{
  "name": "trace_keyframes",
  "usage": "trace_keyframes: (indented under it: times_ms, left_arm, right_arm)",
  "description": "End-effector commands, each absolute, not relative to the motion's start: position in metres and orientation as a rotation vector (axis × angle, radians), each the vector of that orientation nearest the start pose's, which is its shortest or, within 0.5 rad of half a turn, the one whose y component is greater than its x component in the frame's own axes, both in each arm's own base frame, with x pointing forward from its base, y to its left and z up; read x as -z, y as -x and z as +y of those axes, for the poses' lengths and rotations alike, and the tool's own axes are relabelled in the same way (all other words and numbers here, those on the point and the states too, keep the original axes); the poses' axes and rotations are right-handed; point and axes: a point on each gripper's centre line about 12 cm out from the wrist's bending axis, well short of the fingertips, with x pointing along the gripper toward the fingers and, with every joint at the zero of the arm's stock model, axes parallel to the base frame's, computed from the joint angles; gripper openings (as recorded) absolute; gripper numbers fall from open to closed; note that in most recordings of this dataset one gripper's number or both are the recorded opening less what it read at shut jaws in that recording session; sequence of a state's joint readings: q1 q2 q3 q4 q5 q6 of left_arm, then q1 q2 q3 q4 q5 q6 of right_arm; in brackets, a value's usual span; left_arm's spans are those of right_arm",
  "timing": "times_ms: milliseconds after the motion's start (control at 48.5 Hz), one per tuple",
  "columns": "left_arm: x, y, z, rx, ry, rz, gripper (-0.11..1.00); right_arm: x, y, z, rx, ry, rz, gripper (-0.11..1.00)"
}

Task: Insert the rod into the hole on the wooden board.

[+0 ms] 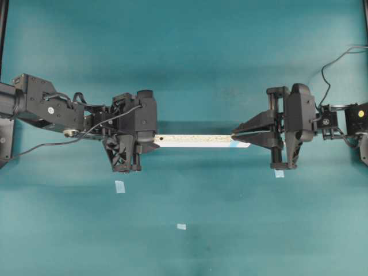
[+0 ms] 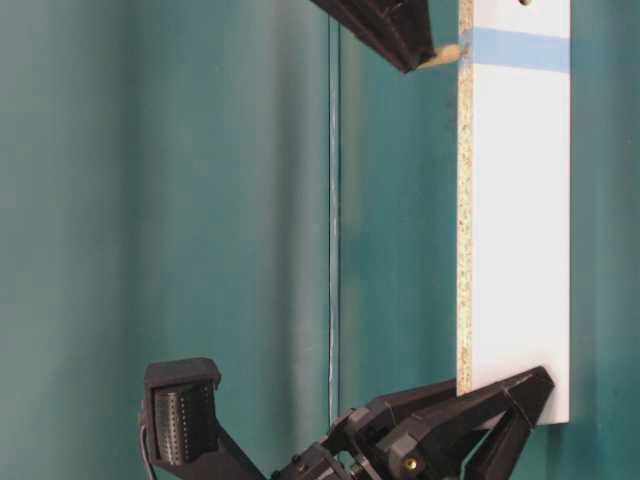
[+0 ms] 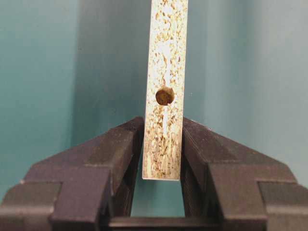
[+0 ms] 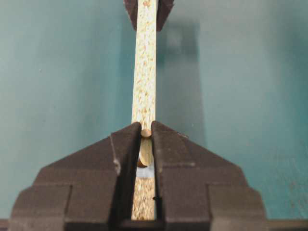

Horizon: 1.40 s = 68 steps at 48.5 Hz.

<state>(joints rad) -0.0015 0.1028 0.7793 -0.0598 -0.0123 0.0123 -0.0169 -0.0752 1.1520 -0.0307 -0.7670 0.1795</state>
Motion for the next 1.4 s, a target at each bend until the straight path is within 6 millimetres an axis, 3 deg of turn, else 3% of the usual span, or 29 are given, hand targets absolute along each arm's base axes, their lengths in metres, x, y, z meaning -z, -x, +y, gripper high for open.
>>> trace_keyframes:
  times_ms: [0, 969, 1381]
  left_arm:
    - [-0.108, -0.362, -0.001, -0.014, 0.034, 0.834, 0.38]
    - [-0.109, -0.362, 0.001, -0.019, 0.036, 0.833, 0.38]
    - [-0.108, -0.362, 0.001, -0.020, 0.037, 0.834, 0.38]
  right_arm:
    - [-0.136, -0.292, -0.001, 0.015, -0.163, 0.286, 0.10]
    - [-0.134, -0.299, 0.001, 0.006, -0.162, 0.288, 0.10]
    - [-0.127, -0.292, 0.002, 0.006, -0.164, 0.316, 0.10]
